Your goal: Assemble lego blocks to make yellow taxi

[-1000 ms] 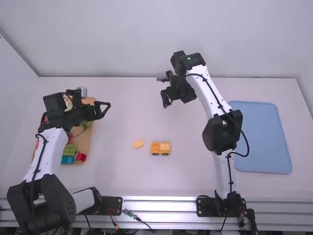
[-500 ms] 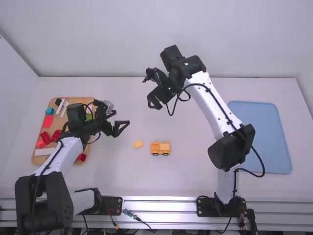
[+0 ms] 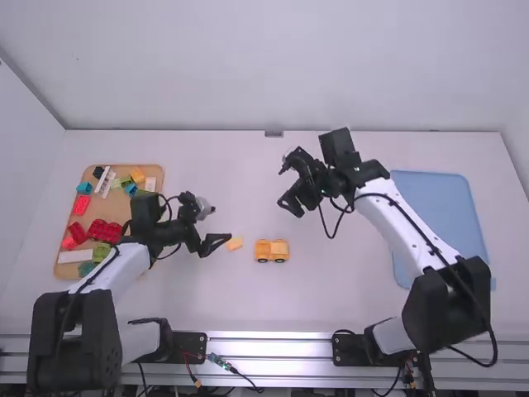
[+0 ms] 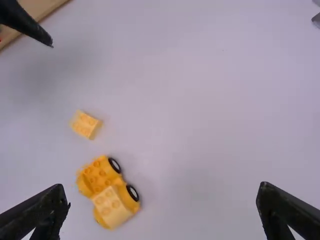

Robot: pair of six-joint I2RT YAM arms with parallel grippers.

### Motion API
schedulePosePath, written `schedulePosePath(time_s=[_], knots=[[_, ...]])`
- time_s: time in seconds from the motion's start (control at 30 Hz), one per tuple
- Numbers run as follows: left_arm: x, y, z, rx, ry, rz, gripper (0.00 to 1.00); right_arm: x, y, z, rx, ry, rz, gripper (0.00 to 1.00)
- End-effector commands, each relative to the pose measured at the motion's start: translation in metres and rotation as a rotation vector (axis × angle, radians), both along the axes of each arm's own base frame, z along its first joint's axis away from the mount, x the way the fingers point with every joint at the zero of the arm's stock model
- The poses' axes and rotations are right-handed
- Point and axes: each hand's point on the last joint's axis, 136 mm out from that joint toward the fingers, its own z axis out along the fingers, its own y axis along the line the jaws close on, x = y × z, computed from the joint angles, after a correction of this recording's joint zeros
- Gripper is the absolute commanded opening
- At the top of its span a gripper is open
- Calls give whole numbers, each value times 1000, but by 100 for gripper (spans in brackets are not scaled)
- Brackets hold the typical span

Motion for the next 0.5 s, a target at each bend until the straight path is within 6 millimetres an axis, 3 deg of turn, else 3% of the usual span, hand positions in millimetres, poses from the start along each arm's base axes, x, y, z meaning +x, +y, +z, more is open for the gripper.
schedulePosePath(time_s=[0.0, 0.13, 0.27, 0.47], knots=[[-14, -10, -11, 94, -127, -110, 99, -11, -14, -11, -4, -50, 12, 99], [-18, -17, -23, 134, -189, -127, 99, -10, -37, -47, -54, -108, -24, 99], [-23, -19, -24, 115, -262, -135, 99, -7, -45, -66, -19, -114, -88, 99], [-27, -16, -35, 117, -262, -81, 99, -39, -20, -81, 89, -232, 206, 99]])
